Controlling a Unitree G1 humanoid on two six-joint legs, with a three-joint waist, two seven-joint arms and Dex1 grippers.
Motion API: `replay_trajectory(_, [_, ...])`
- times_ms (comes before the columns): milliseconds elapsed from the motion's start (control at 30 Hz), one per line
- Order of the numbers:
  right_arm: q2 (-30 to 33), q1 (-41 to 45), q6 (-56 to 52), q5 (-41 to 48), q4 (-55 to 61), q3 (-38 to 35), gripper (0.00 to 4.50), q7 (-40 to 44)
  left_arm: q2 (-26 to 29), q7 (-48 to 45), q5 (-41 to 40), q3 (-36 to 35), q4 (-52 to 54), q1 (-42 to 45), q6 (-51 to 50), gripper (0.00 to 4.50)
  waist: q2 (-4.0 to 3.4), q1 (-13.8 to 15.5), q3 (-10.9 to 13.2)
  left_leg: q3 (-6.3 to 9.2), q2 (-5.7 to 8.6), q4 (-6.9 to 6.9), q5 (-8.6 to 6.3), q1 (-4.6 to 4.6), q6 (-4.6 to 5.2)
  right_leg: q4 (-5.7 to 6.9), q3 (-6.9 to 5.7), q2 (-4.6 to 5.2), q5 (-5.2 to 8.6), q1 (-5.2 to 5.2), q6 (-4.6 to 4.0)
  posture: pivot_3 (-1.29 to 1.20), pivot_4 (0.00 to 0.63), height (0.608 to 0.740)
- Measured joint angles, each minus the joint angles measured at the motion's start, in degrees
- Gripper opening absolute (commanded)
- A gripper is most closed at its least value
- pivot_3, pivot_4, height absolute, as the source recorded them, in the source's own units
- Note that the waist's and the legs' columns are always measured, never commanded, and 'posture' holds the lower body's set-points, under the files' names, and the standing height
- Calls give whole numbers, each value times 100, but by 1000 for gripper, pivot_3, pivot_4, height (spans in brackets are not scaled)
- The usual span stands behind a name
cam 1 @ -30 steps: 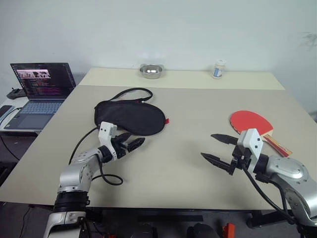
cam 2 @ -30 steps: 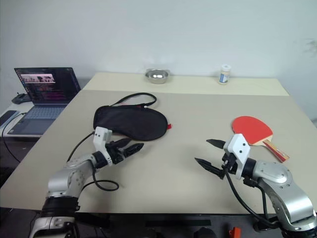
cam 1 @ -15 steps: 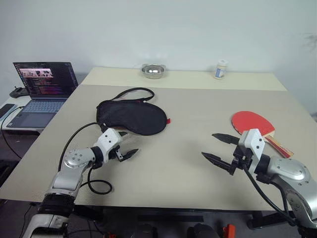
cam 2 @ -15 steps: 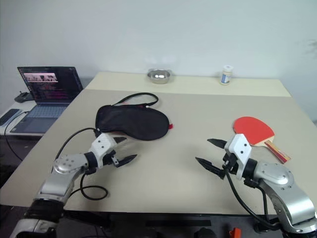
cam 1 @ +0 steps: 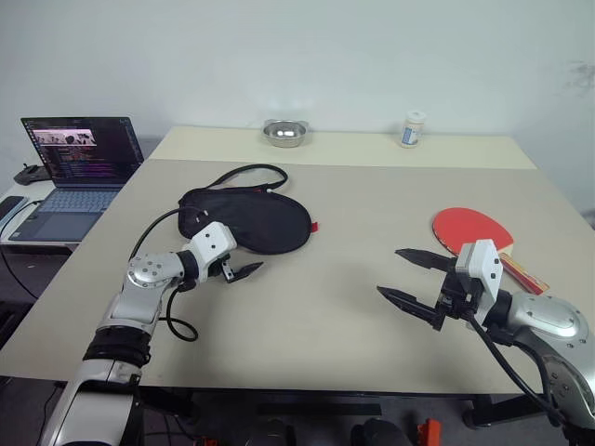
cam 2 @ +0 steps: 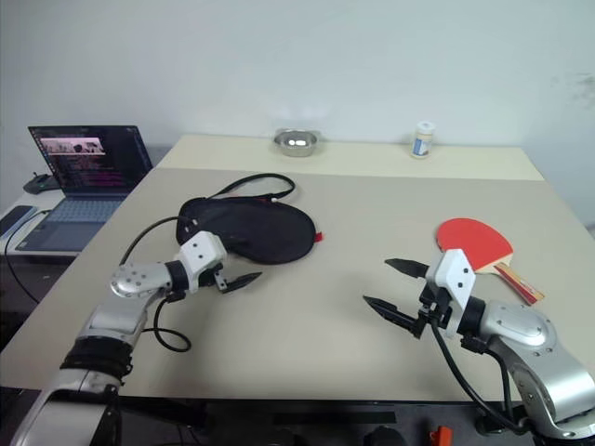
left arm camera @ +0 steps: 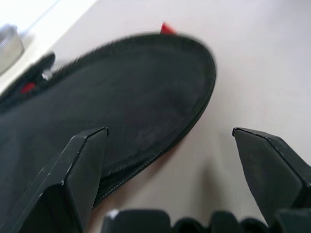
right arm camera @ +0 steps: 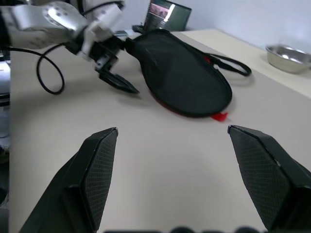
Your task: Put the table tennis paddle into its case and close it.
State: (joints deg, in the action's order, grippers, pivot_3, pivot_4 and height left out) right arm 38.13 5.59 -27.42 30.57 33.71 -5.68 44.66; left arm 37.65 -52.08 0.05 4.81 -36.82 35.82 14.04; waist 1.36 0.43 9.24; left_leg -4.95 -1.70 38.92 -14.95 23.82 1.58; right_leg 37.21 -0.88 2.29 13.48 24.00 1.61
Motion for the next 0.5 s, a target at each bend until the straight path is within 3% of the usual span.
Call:
replay_trajectory(167, [43,4,-59,0,9,0,3948,-46,-171,17,217,110,-857,474,387,4500,1,1,0,-2,0,0,0,2,0,-1,1,0,0,1,1,0,150,740])
replay_trajectory(233, [63,4,-89,0,33,-3,3993,-109,-259,9,217,110,-1024,558,412,3949,1,-1,0,-3,0,0,0,1,0,-1,1,0,0,1,1,0,150,740])
replay_trajectory(500, [99,4,-276,109,175,-246,3993,-296,-371,-250,192,96,-1097,584,451,1007,1,-8,0,-3,-1,1,0,1,0,1,2,0,-1,2,1,0,150,740])
